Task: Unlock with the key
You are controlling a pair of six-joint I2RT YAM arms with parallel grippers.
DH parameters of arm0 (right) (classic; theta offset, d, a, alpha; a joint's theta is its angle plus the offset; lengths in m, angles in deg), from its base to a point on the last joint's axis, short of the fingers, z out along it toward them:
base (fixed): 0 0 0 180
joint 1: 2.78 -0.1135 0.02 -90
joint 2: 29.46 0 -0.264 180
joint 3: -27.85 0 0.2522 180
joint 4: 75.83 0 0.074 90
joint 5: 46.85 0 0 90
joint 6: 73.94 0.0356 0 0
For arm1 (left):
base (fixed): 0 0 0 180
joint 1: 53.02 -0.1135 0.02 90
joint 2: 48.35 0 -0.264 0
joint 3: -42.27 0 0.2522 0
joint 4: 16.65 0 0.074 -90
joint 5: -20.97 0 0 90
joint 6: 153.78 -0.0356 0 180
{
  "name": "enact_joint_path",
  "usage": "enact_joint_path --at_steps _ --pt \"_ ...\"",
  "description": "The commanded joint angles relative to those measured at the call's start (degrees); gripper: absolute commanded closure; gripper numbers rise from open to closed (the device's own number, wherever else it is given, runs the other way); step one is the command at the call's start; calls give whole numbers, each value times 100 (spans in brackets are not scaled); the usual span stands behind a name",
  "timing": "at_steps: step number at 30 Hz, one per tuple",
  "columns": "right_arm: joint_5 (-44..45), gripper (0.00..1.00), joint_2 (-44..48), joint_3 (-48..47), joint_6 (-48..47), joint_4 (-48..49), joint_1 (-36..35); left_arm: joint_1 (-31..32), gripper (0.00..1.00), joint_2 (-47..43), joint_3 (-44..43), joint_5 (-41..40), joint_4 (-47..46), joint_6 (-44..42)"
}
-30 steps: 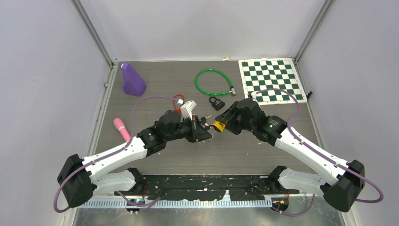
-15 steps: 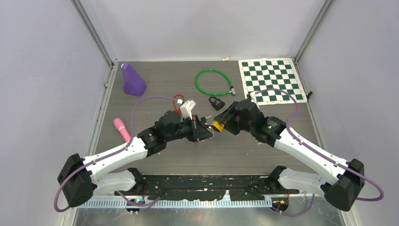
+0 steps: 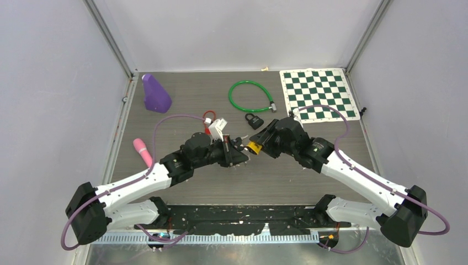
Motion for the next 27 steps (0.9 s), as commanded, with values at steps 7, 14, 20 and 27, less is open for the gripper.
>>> enact_joint_path --at_steps 7,14,20,27 --pt "-66 95 -39 -186 -72 536 -290 6 100 -158 -164 -514 -272 -166" --pt "-60 95 -227 -442 -547 460 -446 -3 100 -349 -392 -710 233 -575" --pt "-372 95 -153 -278 -585 849 -449 -108 100 -574 -240 -840 74 -723" --pt "-482 95 81 150 -666 1770 -549 -269 100 -641 -82 -722 -225 -557"
